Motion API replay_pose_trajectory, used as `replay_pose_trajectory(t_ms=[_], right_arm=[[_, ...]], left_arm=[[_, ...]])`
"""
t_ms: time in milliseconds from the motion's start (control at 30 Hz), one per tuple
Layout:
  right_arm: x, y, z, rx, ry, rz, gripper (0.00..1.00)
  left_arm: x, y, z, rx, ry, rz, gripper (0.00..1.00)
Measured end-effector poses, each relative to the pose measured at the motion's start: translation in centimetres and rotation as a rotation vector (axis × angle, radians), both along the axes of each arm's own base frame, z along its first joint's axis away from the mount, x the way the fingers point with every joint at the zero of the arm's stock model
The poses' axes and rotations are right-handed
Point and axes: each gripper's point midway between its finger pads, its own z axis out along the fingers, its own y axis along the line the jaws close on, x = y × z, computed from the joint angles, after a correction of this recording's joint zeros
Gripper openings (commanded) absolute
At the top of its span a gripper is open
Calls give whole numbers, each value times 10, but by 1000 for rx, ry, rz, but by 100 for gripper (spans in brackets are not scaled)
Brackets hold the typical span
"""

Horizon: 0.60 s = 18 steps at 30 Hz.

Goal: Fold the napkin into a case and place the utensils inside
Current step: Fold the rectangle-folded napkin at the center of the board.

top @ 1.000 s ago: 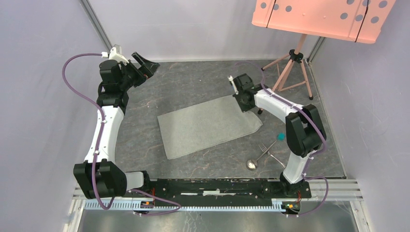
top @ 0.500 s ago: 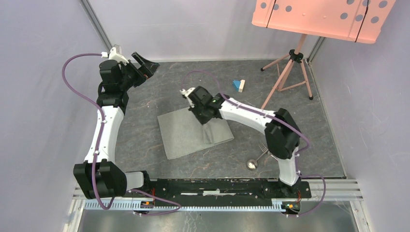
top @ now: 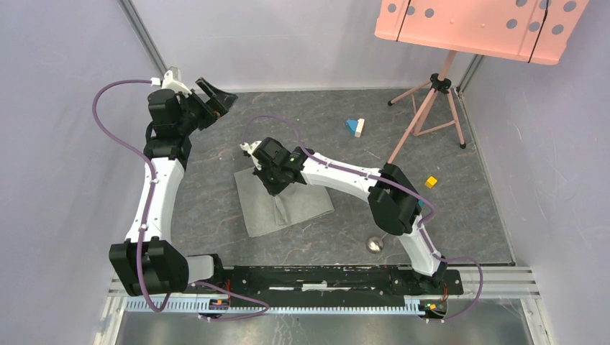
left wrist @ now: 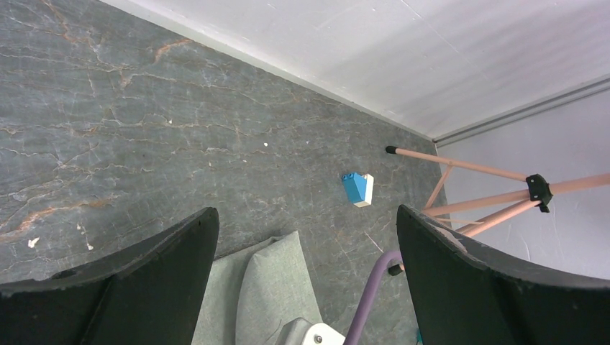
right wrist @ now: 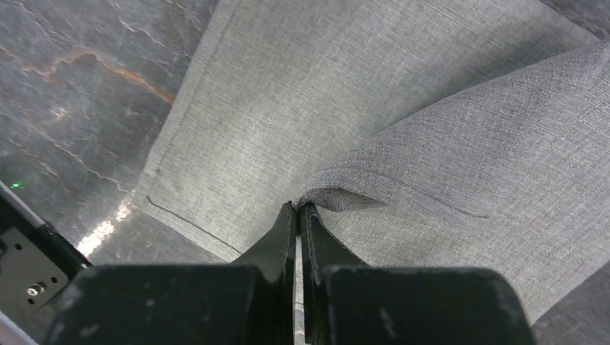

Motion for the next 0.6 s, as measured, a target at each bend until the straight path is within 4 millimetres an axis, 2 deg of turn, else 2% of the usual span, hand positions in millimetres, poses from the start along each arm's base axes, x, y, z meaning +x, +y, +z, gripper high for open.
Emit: replay_pose_trajectory(t_ms=[233, 600], right_arm=[[-5, 21, 3, 58, 28, 19, 1], [-25, 60, -3, 116, 62, 76, 1]], left_arm=[[0, 0, 0, 0, 0, 0, 99], [0, 0, 0, 0, 0, 0, 99]])
